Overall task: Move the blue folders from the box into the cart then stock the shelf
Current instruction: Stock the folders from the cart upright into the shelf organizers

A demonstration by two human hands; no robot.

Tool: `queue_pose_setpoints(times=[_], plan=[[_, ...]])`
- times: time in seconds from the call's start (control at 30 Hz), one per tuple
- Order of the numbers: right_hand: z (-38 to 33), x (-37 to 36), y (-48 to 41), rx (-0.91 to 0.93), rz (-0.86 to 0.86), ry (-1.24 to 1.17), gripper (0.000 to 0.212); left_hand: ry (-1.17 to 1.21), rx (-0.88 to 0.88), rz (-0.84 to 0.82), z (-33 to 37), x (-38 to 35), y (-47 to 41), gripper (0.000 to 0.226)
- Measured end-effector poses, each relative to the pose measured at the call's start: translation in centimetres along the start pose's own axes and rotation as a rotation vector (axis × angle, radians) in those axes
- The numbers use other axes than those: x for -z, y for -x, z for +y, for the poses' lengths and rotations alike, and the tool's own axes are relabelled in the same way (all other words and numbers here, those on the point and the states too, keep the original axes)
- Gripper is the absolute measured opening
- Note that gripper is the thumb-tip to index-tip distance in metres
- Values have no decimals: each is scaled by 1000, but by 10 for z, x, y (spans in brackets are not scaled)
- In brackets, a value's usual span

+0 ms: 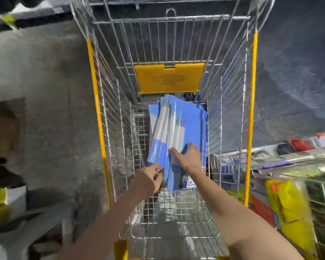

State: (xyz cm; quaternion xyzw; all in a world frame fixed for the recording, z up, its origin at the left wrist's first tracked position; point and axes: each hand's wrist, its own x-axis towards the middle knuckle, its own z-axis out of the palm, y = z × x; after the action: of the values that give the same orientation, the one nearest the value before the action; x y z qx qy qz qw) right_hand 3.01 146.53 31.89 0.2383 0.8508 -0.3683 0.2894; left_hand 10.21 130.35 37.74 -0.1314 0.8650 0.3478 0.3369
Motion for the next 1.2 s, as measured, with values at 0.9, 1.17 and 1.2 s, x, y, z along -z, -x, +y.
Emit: queue_pose_setpoints(times=[0.9,1.17,1.2], plan=[[11,30,-4,84,90,21,96,-108,-47,-56,-10,2,3,18],[-8,45,7,129,94,131,41,172,-163,-34,-19,6,29,20],[-8,50,14,140,100,125,32,180,-126,-32,-18,8,30,19]])
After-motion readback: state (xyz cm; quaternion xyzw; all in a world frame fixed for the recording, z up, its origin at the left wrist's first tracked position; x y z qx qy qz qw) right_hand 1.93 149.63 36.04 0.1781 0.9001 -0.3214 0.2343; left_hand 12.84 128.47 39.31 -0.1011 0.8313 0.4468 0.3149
